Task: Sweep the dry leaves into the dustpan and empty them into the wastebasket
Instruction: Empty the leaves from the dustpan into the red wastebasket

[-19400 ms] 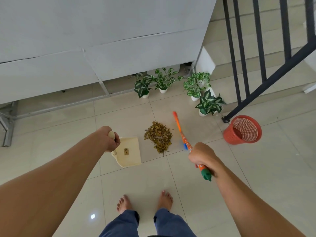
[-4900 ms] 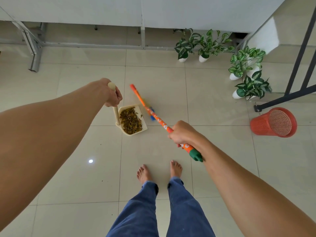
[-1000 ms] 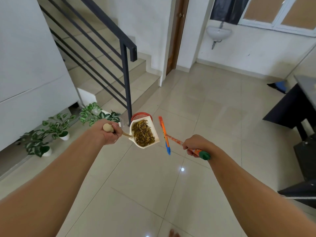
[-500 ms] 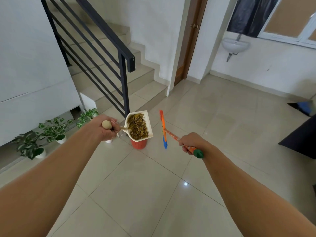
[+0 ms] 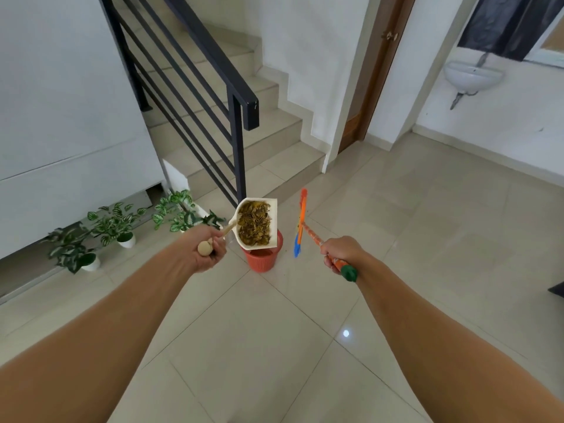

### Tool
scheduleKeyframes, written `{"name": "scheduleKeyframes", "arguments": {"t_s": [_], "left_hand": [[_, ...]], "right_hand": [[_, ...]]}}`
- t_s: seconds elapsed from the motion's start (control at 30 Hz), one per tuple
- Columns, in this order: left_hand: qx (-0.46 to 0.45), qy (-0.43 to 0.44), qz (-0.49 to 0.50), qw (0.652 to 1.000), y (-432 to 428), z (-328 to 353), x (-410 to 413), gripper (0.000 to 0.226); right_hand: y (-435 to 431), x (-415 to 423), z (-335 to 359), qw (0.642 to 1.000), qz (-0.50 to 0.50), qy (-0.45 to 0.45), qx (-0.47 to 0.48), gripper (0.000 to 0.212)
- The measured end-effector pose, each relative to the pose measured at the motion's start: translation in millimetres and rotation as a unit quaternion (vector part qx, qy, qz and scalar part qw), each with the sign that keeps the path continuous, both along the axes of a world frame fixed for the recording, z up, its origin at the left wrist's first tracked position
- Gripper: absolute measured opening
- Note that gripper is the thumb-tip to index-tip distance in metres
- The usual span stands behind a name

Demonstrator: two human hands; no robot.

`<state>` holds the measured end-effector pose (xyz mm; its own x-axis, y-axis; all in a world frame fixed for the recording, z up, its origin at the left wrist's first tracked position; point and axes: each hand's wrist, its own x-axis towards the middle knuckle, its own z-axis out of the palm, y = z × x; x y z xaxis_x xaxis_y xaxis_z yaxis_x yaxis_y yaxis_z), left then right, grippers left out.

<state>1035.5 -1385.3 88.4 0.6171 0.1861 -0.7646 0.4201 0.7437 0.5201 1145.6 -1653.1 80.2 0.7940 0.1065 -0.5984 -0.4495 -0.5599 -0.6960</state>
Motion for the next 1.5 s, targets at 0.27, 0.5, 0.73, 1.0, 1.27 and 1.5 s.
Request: {"name": "scheduleKeyframes", "arguments": {"t_s": [0.27, 0.5, 0.73, 1.0, 1.27, 1.5], "left_hand": [[0.035, 0.019, 0.037, 0.999, -39.7, -26.3, 29.5, 0.007], [0.068, 0.049, 0.042, 0.996, -75.8, -39.4, 61.7, 0.002], [0.105, 0.072, 0.037, 0.991, -96.6, -40.0, 79.5, 0.005], [0.156, 0.09, 0.022, 0.983, -102.4, -31.2, 90.2, 0.007], [0.208, 0.109, -0.006, 0.972, -101.4, -31.9, 98.7, 0.008], [0.219, 0.117, -0.019, 0.968, -101.5, -40.8, 106.3, 0.004]], "right_hand": [[-17.2, 59.3, 1.5, 0.998, 0.046, 0.022, 0.046, 0.019], [-31.2, 108.6, -7.5, 0.993, 0.091, 0.045, 0.059, 0.011], [-37.9, 135.8, -8.1, 0.992, 0.1, 0.052, 0.063, 0.009], [-38.8, 146.3, -0.2, 0.991, 0.107, 0.063, 0.053, 0.009], [-37.9, 147.5, -1.8, 0.991, 0.097, 0.071, 0.065, 0.008], [-33.8, 147.0, -3.0, 0.991, 0.084, 0.069, 0.084, 0.01]]}}
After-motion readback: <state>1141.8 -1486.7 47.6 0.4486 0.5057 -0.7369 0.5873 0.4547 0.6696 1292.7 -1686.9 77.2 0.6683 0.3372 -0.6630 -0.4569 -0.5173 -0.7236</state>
